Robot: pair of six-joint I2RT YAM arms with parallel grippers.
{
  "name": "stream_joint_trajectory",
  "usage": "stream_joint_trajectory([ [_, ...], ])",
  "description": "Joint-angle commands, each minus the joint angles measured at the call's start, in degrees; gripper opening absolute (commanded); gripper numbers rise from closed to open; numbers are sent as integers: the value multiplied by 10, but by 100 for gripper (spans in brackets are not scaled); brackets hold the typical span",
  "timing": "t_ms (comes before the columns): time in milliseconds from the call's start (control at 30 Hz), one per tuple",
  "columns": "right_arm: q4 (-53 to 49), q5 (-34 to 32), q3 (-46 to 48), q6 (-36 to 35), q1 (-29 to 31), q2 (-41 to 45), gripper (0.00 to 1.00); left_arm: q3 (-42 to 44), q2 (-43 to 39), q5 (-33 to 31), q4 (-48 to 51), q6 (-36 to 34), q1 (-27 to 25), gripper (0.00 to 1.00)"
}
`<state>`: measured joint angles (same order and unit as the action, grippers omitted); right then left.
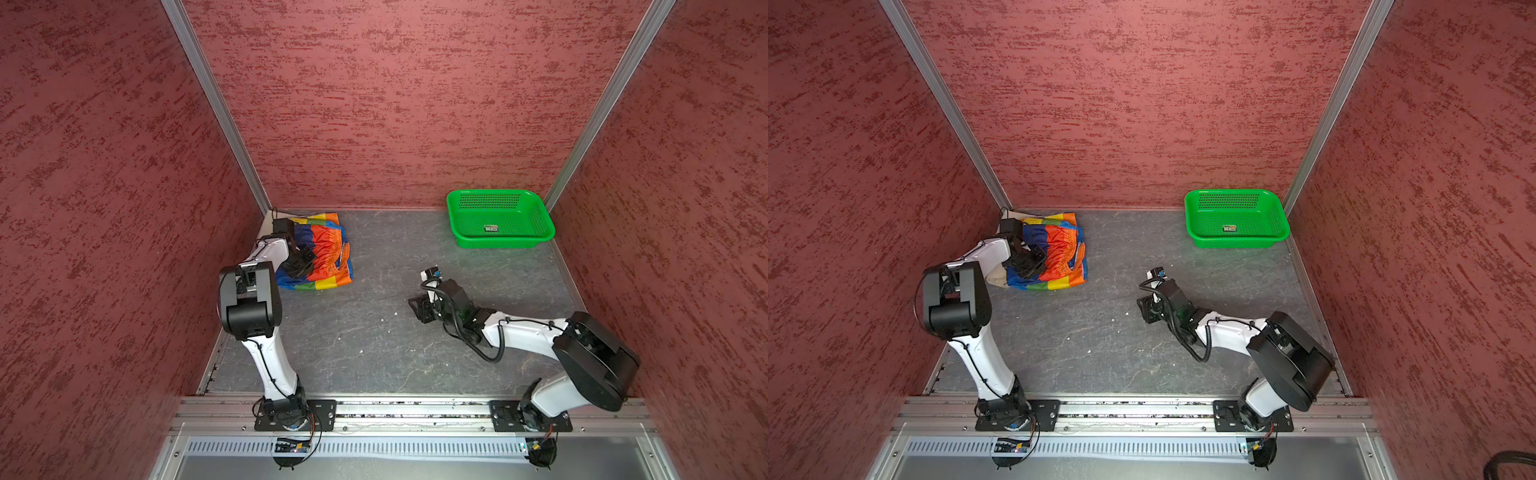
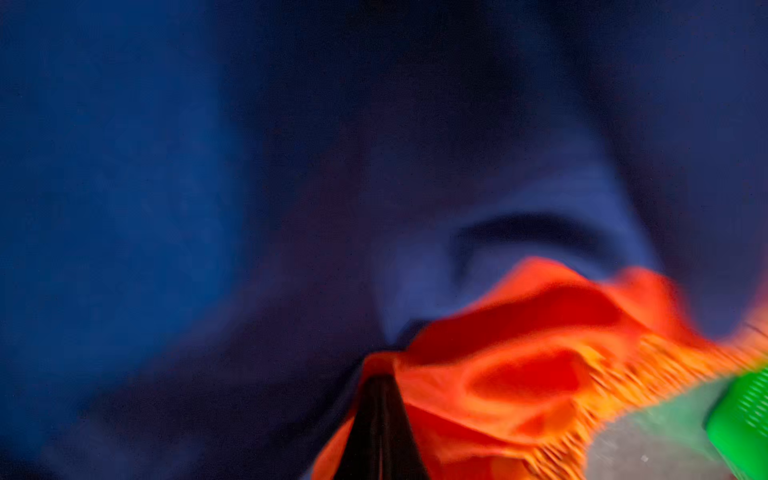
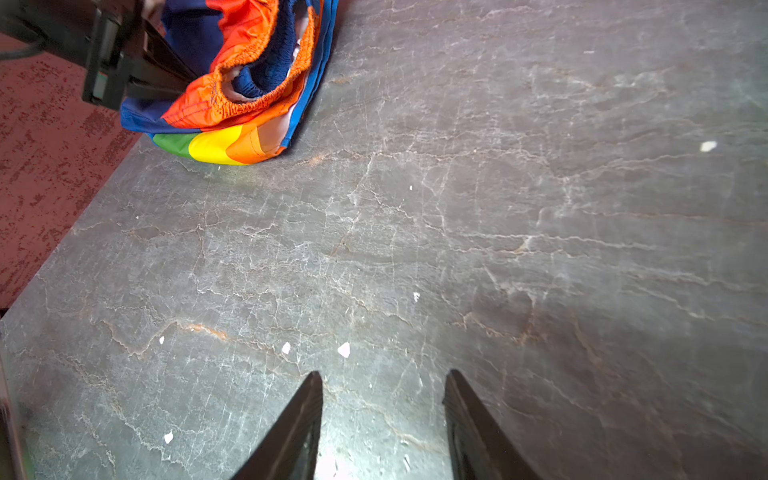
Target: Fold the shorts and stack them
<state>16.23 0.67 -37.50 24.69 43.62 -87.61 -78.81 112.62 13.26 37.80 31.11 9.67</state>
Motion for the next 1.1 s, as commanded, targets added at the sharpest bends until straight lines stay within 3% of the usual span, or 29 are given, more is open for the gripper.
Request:
stream_joint_trajectory([
  [0, -9, -3, -15, 12, -5, -8, 48, 9, 8, -8, -18, 9, 3, 6],
  [133, -10, -6, -17, 13, -5, 2, 48, 14, -3, 3, -13, 4, 6, 6],
  [200, -16, -17, -18, 2, -7, 19, 49, 12, -29, 5, -6, -4, 4, 14],
  [267, -34, -36, -26, -16, -10, 40, 55, 10, -66, 3, 2, -6, -1, 40],
  [333, -55, -53, -39, -39, -17, 77, 63, 12, -117, -1, -1, -6, -7, 81],
  [367, -68, -64, -46, -47, -23, 89, 69, 12, -140, -12, -2, -5, -11, 97],
  [433, -110, -90, -70, -61, -40, 110, 99, 12, -191, -48, -6, -14, -25, 100],
  [600, -145, -124, -88, -88, -91, 158, 99, 34, -294, -125, -46, -46, -62, 100],
  [833, -158, -163, -70, -77, -179, 224, 99, 184, -460, -199, -231, -59, -95, 100],
  [1000, -112, -343, -10, -102, -196, 270, 99, 299, -549, -282, -355, -58, -105, 100],
  [1067, -87, -356, 13, -130, -208, 287, 99, 330, -557, -329, -380, -37, -106, 100],
])
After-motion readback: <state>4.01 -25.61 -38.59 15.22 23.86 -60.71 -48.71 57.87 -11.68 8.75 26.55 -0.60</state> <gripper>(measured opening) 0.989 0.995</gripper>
